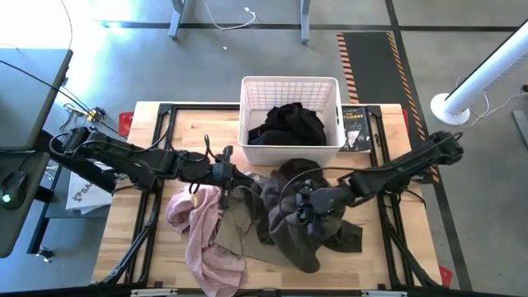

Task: Sort clothes
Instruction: Put the gray pants into the laundry bin

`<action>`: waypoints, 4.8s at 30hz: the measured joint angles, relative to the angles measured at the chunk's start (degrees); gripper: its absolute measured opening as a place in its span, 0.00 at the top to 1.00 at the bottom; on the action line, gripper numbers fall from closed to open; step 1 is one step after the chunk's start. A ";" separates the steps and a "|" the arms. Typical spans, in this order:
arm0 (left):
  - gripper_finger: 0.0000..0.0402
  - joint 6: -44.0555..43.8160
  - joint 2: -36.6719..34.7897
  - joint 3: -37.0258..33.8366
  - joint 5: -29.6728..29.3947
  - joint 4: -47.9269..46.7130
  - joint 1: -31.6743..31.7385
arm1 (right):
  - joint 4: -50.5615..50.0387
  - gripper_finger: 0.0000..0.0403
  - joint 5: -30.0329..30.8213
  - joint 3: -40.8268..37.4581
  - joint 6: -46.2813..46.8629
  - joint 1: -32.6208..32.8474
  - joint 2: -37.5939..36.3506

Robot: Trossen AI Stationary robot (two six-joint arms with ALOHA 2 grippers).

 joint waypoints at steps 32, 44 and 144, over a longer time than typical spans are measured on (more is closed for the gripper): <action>0.99 -0.63 0.03 -0.02 -0.07 -5.44 0.00 | -9.12 0.69 -3.88 7.52 -2.50 -5.70 27.65; 0.99 -0.55 -0.10 -0.04 -0.12 -5.42 -1.03 | -4.59 0.89 13.12 6.32 -1.10 -4.98 3.74; 0.99 0.16 -0.96 -0.07 -6.03 -5.15 -1.68 | 56.42 0.84 10.57 9.33 -39.77 -17.94 -15.95</action>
